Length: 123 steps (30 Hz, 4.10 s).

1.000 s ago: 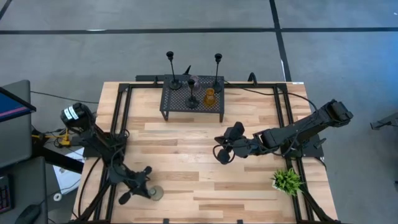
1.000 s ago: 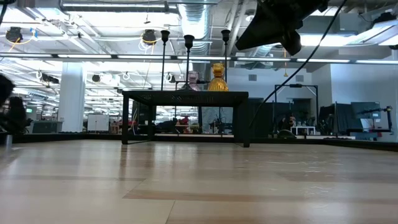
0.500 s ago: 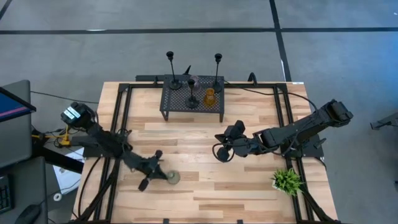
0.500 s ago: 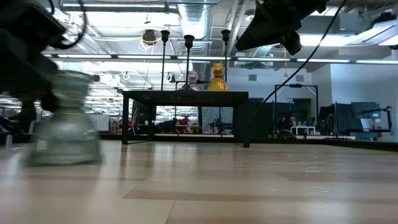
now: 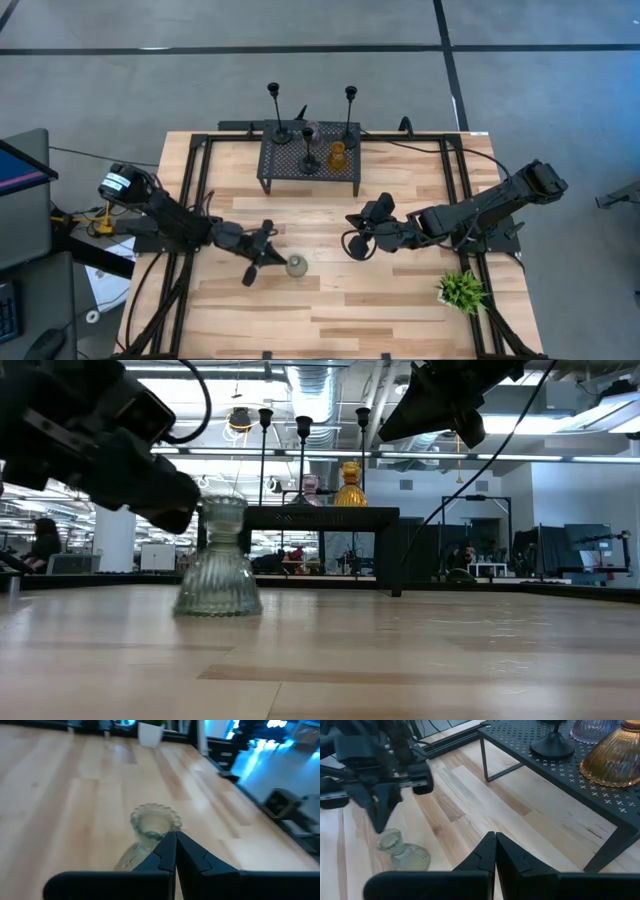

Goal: Pick & Place candle stick holders
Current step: Put the green glass candle holder on the shelf

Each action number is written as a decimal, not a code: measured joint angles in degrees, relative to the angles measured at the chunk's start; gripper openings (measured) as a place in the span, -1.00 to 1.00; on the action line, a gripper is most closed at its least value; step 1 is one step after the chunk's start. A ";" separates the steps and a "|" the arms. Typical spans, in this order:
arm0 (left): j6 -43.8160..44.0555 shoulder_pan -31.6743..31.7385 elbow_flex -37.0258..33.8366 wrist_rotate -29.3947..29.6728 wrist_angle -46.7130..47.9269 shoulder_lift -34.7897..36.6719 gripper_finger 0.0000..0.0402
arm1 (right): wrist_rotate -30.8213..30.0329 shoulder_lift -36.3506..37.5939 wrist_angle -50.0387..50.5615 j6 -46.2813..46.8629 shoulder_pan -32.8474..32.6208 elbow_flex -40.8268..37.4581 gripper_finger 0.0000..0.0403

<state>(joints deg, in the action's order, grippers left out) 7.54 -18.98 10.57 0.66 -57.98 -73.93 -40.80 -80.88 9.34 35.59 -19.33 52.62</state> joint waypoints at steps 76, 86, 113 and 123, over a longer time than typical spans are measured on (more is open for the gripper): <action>-8.53 3.02 12.46 2.11 3.02 -16.03 0.39 | 0.24 0.00 -0.10 0.00 -0.20 0.00 -1.00; -8.53 3.02 12.79 2.11 2.48 -16.28 0.26 | 0.24 0.00 -0.08 0.00 -0.20 0.00 -1.00; -7.09 4.37 12.76 2.19 2.48 -16.22 -0.31 | 0.24 0.00 0.03 0.00 -0.20 0.00 -1.00; -7.05 4.37 12.70 2.11 3.70 -15.13 -0.31 | 0.26 0.00 0.03 0.00 -0.20 0.00 -1.00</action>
<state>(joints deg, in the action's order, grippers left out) 0.49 -14.61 23.27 2.77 -54.28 -89.07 -40.53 -80.88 9.37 35.59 -19.53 52.62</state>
